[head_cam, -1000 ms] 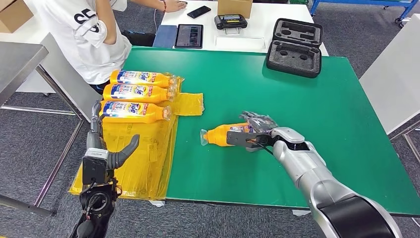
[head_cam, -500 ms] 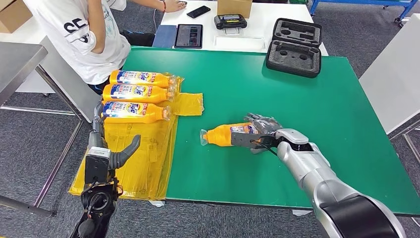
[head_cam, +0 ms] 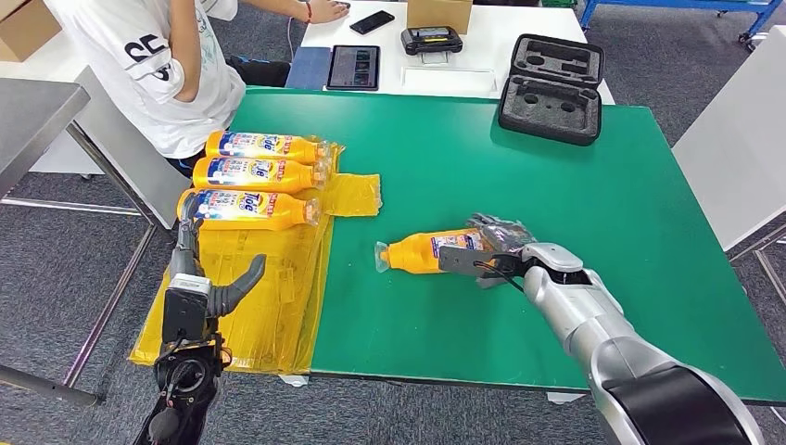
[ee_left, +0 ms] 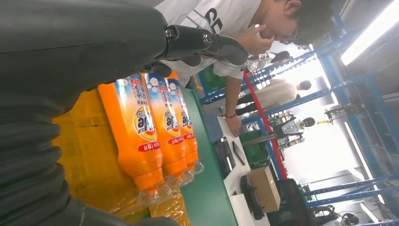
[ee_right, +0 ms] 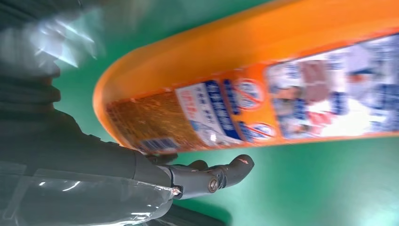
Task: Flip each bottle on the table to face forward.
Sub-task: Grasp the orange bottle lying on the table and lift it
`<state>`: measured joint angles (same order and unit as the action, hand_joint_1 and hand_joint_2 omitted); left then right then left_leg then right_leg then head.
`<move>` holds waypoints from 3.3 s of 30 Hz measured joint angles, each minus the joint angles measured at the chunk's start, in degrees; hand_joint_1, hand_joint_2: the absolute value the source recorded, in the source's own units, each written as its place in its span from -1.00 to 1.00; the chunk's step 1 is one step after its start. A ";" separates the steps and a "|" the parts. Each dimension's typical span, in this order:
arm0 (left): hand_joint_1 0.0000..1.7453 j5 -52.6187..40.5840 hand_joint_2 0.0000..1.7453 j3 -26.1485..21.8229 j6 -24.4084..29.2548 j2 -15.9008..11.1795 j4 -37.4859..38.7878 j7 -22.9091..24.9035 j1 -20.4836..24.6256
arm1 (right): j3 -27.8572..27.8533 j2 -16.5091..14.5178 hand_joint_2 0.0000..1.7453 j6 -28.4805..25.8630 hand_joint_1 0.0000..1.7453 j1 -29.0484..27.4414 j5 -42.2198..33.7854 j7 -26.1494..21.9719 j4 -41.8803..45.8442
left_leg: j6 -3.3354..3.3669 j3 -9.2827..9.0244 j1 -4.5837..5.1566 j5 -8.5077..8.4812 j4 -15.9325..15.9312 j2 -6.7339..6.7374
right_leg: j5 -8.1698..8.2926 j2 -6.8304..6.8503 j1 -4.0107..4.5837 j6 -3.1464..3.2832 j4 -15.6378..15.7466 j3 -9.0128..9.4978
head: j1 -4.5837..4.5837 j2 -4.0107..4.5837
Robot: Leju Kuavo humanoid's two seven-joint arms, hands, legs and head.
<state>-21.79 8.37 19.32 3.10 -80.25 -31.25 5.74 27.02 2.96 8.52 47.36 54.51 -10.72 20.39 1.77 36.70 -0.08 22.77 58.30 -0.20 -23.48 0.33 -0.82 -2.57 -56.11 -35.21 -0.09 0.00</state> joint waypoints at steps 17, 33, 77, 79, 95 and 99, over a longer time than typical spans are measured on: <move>-1.00 2.04 1.00 0.31 -0.07 0.04 3.94 -0.16 1.83 | 0.89 1.58 1.00 12.85 -1.00 1.99 0.24 -0.97 -1.44 | 0.00 -0.01 -0.01 0.00 0.00 0.02 | 0.00 -0.02 0.01 0.00 -0.01 0.00 | -0.01 0.00; -1.00 2.43 1.00 0.29 0.48 0.04 4.30 -0.16 2.01 | 1.91 1.21 1.00 12.76 0.00 2.17 0.43 -0.94 -1.68 | 0.00 -0.01 -0.01 0.00 0.00 0.02 | 0.00 -0.02 0.01 0.00 -0.01 0.01 | 0.00 0.00; -1.00 10.83 1.00 -4.06 2.04 0.30 -4.11 -4.17 -3.85 | -8.92 -0.69 1.00 -6.48 1.00 -5.04 -18.62 -13.43 12.85 | -0.01 0.04 -0.01 0.01 0.00 0.00 | -0.01 -0.01 0.01 0.01 -0.01 -0.01 | -0.01 0.00; -1.00 13.46 1.00 -4.55 1.36 0.47 -4.69 -4.77 -4.10 | -9.66 -0.84 1.00 -7.02 1.00 -5.70 -19.84 -13.85 13.66 | -0.01 0.04 -0.01 0.01 0.00 0.00 | -0.01 -0.01 0.01 0.01 -0.01 -0.01 | -0.01 0.00; -1.00 28.89 1.00 -2.62 -24.95 1.55 -1.99 3.80 -2.37 | -14.37 -10.65 1.00 -3.72 1.00 -20.18 -32.19 -24.32 23.91 | -0.08 0.05 -0.07 0.05 -0.02 0.02 | -0.06 -0.03 0.05 0.06 -0.01 -0.09 | -0.01 0.00; -1.00 28.64 1.00 -1.67 -25.02 1.87 -0.73 3.85 -2.22 | -14.32 -12.11 1.00 -3.69 1.00 -21.52 -32.52 -24.63 24.44 | -0.08 0.05 -0.06 0.05 -0.02 0.02 | -0.05 -0.03 0.03 0.06 -0.01 -0.09 | -0.02 0.00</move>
<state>6.85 6.70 -5.70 4.97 -80.98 -27.40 3.52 12.70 -9.15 4.83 25.84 21.99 -35.35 44.82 1.70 36.75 -0.14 22.83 58.28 -0.18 -23.54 0.30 -0.79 -2.50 -56.12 -35.30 -0.11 0.00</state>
